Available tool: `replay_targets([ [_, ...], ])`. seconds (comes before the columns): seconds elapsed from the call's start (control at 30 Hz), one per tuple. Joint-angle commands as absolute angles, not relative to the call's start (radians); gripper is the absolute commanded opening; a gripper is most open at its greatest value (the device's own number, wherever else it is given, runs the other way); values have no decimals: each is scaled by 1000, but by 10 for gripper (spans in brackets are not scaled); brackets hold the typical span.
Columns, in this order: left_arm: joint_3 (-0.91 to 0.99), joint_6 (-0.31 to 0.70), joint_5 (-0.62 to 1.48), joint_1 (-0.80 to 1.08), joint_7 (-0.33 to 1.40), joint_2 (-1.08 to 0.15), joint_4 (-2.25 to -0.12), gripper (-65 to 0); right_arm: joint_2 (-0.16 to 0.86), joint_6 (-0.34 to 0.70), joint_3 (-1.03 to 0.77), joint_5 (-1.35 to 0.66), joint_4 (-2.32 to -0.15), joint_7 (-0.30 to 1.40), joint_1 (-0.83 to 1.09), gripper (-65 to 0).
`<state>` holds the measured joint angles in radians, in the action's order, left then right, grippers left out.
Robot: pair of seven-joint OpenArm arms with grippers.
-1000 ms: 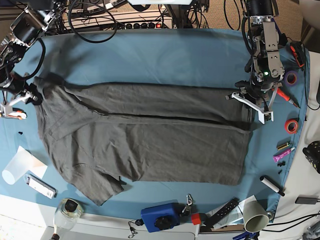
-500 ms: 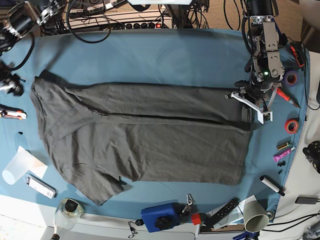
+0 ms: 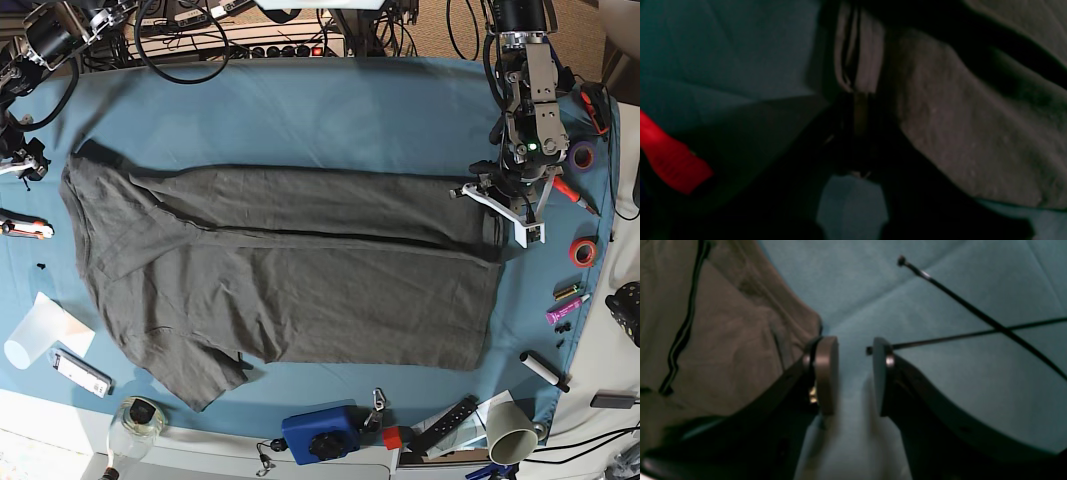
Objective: Fold the T-shirt properly
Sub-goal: 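Grasp the folded edge with the left gripper beside the right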
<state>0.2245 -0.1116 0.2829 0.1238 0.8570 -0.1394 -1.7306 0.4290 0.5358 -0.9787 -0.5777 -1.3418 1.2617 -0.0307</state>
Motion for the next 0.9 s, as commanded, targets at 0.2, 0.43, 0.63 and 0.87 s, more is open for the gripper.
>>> replay_targets([
  [0.2,225,-104,300,120,876,-142,-1742,-650,460,585,-867,-571,-1359,1222,-41,-330],
  [0.43,225,-104,300,120,876,-142,-1742,-650,459,425,-745,-546,-1359,1132,-42,-330],
  [0.63,225,-104,300,119,876,-142,-1742,-650,459,387,-725,-478,-1359,1124,-47,-330],
  [0.87,225,-104,300,119,876,-142,-1742,-650,457,389,-725,-515,-1259,1092,-56,-330],
])
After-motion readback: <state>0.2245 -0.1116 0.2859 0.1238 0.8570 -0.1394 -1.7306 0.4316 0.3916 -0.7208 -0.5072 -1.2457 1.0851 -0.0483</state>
